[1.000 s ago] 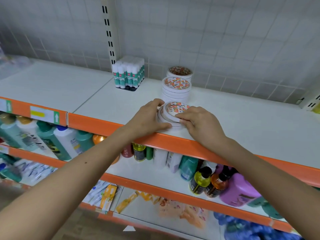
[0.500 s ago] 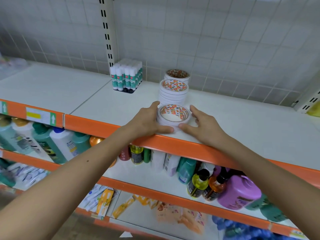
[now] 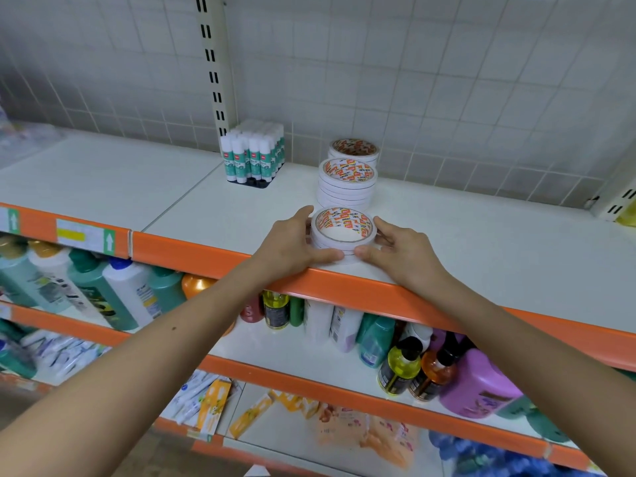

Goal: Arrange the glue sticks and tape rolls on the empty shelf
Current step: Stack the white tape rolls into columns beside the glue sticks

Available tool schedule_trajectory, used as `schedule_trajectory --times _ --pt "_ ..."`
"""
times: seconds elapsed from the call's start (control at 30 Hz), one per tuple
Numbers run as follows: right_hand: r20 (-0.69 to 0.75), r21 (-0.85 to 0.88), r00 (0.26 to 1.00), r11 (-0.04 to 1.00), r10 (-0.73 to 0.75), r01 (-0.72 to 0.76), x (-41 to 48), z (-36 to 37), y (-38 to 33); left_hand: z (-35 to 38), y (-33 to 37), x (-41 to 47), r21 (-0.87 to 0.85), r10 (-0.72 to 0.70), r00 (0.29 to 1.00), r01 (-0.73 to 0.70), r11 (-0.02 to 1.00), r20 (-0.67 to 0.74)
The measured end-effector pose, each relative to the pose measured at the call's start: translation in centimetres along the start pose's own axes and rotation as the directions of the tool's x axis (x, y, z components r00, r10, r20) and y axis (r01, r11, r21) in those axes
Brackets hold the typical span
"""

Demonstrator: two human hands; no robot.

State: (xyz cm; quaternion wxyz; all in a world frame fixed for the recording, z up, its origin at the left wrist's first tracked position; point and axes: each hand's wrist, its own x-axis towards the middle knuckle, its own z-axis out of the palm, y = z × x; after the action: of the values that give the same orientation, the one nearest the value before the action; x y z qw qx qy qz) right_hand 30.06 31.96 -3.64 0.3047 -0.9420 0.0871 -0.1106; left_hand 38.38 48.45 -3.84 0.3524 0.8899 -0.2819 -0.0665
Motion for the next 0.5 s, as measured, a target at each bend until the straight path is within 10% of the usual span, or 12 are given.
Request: schedule_trajectory --times 0.5 --pt "-0.055 0.283 0.998 0.959 0.026 -0.009 -0.12 1.01 0.51 0.04 -0.01 -0.16 -0.023 0.038 0.998 -0.040 0.999 -0.049"
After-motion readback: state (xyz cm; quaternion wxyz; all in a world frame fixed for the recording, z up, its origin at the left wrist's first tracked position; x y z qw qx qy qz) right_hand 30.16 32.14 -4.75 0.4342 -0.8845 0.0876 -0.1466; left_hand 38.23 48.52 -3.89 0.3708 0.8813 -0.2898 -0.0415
